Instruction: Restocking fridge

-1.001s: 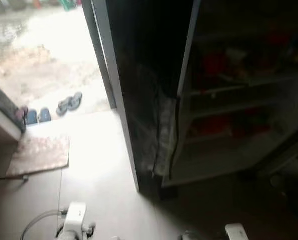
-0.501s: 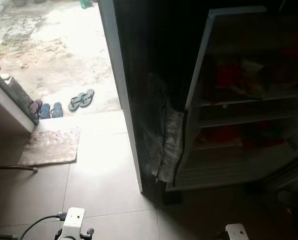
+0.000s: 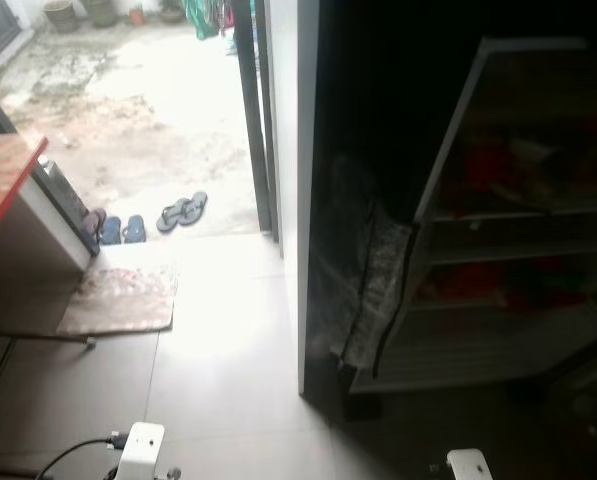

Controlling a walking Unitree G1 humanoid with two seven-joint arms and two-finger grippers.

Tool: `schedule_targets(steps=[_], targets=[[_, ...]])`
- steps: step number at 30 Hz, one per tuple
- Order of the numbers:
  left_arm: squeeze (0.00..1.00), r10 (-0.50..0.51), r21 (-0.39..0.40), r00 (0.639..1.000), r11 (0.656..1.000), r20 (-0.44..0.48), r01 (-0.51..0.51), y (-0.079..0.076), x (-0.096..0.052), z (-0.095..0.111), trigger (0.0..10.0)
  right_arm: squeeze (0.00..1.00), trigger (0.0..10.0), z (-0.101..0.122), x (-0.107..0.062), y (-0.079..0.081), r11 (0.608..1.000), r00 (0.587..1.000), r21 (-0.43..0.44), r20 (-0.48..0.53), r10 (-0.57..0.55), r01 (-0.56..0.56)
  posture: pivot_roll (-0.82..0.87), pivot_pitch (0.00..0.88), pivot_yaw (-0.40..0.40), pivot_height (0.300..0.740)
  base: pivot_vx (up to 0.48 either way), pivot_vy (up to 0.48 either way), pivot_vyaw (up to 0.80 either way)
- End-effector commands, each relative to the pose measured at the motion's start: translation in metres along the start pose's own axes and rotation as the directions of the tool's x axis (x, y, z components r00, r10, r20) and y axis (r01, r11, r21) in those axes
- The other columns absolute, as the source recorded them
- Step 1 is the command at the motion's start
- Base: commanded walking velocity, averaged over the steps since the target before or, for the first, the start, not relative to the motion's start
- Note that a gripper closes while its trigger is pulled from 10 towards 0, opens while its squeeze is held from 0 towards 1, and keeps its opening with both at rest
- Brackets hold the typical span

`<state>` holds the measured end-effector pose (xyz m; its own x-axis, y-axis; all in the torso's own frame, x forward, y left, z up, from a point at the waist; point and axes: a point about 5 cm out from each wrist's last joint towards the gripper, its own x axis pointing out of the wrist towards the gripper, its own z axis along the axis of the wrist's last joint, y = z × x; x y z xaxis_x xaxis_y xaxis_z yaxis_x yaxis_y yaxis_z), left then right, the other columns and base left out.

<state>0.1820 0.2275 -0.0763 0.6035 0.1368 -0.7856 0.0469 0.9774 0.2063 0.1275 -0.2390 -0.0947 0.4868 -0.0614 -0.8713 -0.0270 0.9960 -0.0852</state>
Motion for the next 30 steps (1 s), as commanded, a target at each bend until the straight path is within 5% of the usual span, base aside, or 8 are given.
schedule_targets(steps=[1,23,30], targets=[[0.0,0.007,0.01,1.0,1.0,-0.027,-0.006,0.003,-0.0016,-0.0077,10.0,0.0,10.0,-0.005,-0.0005,0.0016,1.0,1.0,0.008,-0.017,-0.004,0.004,-0.03,0.07,0.039,0.74,0.0,0.304,0.0],[0.0,0.008,0.005,1.0,1.0,-0.019,-0.008,0.0002,0.0,-0.002,10.0,0.0,10.0,-0.0053,-0.0003,0.0028,1.0,1.0,0.012,-0.026,0.008,-0.007,-0.02,0.081,0.037,0.74,0.0,0.0,-0.64],[0.0,0.007,0.004,1.0,1.0,-0.019,-0.007,-0.0018,-0.0002,-0.0029,10.0,0.0,10.0,-0.0049,-0.0002,0.0028,1.0,1.0,0.011,-0.026,0.01,-0.01,-0.02,0.089,0.037,0.74,0.0,0.31,-0.76]])
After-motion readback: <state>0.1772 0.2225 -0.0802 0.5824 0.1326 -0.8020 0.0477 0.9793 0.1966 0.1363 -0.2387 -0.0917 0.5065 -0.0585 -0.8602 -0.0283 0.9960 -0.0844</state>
